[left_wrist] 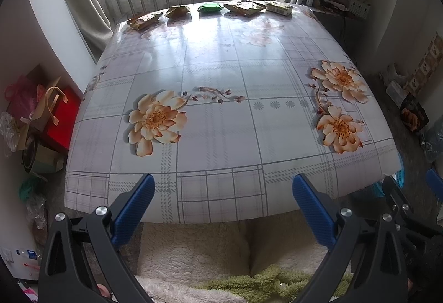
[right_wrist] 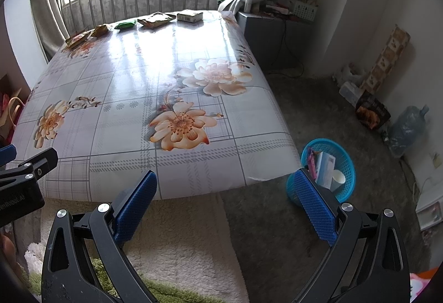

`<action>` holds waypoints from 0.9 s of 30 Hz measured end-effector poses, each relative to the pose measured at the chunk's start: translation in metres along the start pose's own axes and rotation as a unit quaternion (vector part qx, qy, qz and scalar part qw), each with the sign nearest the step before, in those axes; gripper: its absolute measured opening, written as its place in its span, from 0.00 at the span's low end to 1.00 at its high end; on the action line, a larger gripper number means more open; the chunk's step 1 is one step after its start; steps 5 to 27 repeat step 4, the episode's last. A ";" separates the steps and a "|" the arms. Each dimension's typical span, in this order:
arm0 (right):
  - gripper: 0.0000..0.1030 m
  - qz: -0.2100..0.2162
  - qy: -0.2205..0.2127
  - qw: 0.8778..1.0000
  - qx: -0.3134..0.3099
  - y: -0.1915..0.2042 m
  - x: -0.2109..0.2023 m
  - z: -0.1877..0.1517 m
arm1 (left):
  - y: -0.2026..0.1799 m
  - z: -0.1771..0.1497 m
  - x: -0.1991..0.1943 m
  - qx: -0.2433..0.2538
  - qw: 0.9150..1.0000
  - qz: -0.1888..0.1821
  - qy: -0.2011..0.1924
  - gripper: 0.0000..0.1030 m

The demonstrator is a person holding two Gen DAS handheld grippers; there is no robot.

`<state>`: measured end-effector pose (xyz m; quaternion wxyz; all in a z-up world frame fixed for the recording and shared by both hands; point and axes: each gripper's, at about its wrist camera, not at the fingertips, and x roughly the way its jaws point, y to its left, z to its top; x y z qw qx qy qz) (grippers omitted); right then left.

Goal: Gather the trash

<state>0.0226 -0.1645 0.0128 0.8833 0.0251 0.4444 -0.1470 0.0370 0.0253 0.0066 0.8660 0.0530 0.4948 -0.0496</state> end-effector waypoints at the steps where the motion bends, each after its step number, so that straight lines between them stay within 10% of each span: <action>1: 0.92 0.000 0.000 1.000 0.000 -0.001 0.000 0.000 | 0.000 0.000 0.000 0.000 1.000 -0.001 0.000 0.95; 27: 0.92 0.000 0.001 1.000 0.000 -0.001 0.000 0.000 | 0.000 0.000 0.000 0.001 1.000 0.000 0.000 0.95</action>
